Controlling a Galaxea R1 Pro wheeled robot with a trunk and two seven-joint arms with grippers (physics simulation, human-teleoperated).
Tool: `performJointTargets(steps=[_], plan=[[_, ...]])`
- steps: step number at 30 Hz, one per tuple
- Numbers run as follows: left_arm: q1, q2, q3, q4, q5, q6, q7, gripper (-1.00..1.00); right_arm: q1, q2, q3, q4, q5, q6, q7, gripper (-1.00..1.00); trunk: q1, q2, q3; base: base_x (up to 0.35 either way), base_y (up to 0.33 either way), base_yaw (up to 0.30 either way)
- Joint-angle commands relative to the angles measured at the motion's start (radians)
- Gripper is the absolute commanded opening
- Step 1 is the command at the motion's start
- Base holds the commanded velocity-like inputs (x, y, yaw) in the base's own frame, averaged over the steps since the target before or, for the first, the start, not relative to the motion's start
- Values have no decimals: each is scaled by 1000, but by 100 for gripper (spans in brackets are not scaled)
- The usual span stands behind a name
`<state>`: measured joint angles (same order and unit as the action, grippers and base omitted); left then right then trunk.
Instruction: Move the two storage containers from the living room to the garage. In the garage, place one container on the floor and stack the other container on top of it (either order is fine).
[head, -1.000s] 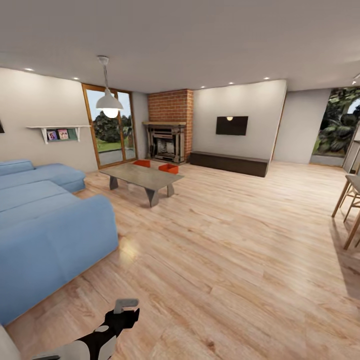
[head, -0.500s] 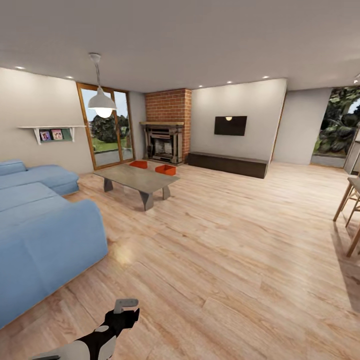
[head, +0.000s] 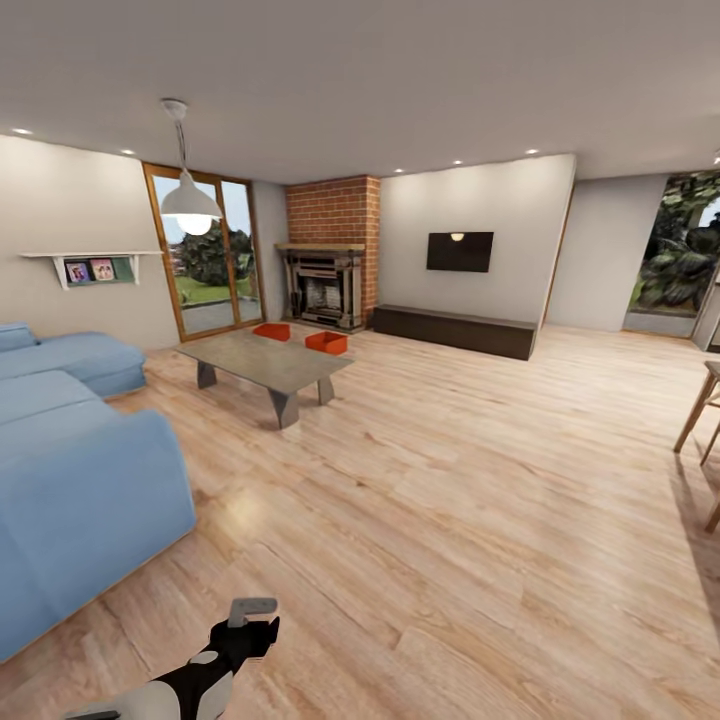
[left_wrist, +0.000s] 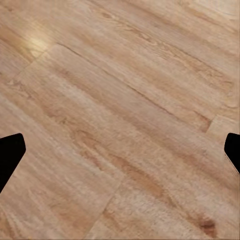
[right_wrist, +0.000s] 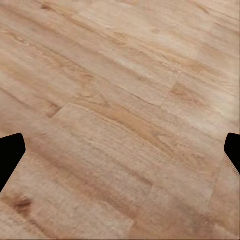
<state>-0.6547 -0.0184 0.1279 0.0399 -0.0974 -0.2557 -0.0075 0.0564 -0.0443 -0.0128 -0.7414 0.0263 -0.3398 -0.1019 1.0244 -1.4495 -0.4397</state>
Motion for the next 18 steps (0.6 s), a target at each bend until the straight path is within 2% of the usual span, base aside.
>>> performJointTargets(steps=[1,18], plan=[[-2,0,9,4,-10,-7,0,100,0,0,1,-1,3,-1,-4,100,1,0,-1,312,-138,0],[-2,-1,9,5,-10,-7,0,100,0,0,1,-1,3,-1,-4,100,1,0,-1,312,-138,0]])
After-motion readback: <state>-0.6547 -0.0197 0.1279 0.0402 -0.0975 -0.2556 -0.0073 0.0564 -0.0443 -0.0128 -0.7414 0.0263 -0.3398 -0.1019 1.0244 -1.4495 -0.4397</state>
